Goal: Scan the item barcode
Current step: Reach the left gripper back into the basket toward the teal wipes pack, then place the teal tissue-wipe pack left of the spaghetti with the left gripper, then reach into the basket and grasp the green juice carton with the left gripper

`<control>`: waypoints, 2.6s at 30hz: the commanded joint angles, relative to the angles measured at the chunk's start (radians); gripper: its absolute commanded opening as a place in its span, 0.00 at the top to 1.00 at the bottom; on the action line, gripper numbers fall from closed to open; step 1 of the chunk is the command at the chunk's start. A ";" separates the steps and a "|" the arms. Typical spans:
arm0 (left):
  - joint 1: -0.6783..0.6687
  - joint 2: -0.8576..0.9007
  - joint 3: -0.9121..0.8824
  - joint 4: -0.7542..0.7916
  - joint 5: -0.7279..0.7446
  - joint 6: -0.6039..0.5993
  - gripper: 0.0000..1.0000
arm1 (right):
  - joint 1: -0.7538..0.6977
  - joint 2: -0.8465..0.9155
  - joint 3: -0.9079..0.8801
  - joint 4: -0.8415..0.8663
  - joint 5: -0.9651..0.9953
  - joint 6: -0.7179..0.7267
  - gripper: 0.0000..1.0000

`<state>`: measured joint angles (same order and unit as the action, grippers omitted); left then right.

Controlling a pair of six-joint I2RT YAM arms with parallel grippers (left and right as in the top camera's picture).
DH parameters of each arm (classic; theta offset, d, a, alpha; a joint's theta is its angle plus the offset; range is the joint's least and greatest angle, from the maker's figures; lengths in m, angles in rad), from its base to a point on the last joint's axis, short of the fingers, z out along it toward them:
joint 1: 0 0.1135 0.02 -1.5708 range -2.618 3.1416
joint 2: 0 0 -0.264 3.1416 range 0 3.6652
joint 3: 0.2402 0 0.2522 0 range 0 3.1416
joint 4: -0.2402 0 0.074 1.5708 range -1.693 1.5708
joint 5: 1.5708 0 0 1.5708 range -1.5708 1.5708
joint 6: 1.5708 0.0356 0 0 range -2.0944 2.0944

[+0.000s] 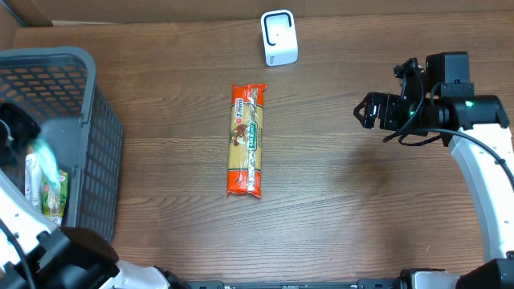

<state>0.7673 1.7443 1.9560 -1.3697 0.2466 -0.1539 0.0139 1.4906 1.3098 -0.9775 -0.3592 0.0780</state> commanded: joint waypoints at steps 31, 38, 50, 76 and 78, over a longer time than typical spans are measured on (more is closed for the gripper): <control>-0.918 0.213 -0.298 0.216 -0.274 -0.395 0.49 | 0.004 -0.003 0.025 -0.001 -0.002 0.003 0.00; -0.867 0.140 -0.127 0.112 -0.281 -0.345 0.39 | 0.004 -0.003 0.025 0.000 -0.002 0.003 0.00; -0.494 -0.155 0.189 -0.154 -0.363 -0.246 0.19 | 0.004 -0.003 0.025 0.000 -0.002 0.003 0.00; -0.002 -0.100 -0.827 0.772 -0.336 0.251 0.15 | 0.004 -0.003 0.025 -0.002 -0.002 0.003 0.00; 0.000 -0.049 -0.827 0.777 -0.336 0.318 0.15 | 0.004 -0.003 0.025 -0.002 -0.002 0.003 0.00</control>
<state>0.7555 1.6199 1.1450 -0.6029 -0.0906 -0.0441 0.0139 1.4906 1.3098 -0.9817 -0.3595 0.0784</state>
